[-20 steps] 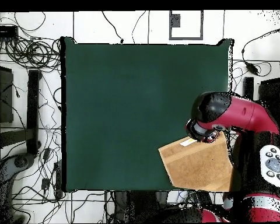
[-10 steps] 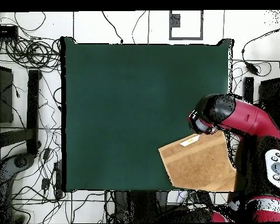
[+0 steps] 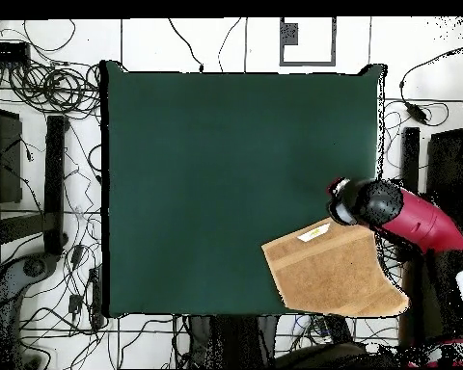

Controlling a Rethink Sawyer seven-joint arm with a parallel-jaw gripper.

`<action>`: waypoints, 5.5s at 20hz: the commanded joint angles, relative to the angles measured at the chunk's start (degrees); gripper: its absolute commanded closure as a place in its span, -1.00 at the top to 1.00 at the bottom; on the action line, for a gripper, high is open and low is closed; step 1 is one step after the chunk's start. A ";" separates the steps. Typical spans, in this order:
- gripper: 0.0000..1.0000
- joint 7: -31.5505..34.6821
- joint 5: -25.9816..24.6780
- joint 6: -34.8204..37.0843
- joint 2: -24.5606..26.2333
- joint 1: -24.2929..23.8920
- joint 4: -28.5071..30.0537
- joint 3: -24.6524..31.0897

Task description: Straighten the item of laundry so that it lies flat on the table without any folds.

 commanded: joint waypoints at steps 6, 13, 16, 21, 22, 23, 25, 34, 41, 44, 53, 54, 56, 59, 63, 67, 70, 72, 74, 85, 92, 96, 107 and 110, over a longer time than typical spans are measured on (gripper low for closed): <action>-1.00 3.49 2.28 -3.20 4.38 0.84 8.45 8.18; -1.00 4.50 1.36 -10.12 4.66 -0.14 10.65 8.89; -1.00 4.79 1.38 -12.04 4.98 -0.75 11.49 9.39; -1.00 5.01 0.66 -14.69 5.11 -1.08 12.44 9.46; -1.00 5.12 0.54 -15.28 5.14 -1.12 12.71 9.40; -1.00 5.04 0.68 -15.51 5.14 -1.41 13.13 9.65; -1.00 5.02 0.34 -16.98 5.28 -1.60 13.64 9.66; -1.00 4.11 0.40 -16.60 6.84 -1.96 13.67 9.16; -1.00 4.30 -0.04 -17.87 7.34 -1.73 13.39 8.62; -1.00 3.51 -1.59 -19.95 7.59 -1.46 12.82 8.21; 1.00 2.95 -2.16 -19.21 7.55 -0.57 12.12 6.97; 1.00 2.85 -2.30 -19.16 7.54 -0.45 12.00 6.81; 1.00 2.32 -2.23 -18.71 7.55 -1.02 12.13 7.46; 1.00 3.11 -2.42 -20.13 7.50 -0.40 11.79 6.70; 1.00 3.09 -1.70 -18.73 7.40 -0.58 11.89 7.19; 1.00 2.73 -1.16 -14.72 7.04 0.65 10.82 5.95; 1.00 0.87 0.19 -0.64 5.66 3.26 7.16 3.09; 1.00 1.33 0.97 5.78 5.66 4.63 5.12 1.55; 1.00 2.63 0.98 10.19 6.44 6.63 2.44 -0.51; 1.00 3.40 0.41 28.53 1.24 9.87 -2.46 -2.57; 1.00 3.53 -1.03 22.13 2.24 8.63 -1.07 -1.84; 1.00 3.46 -0.78 19.03 2.62 7.66 0.00 -1.07; 1.00 2.99 0.25 10.01 2.50 5.36 4.11 1.29; 1.00 2.79 0.32 7.89 2.65 4.73 4.84 1.85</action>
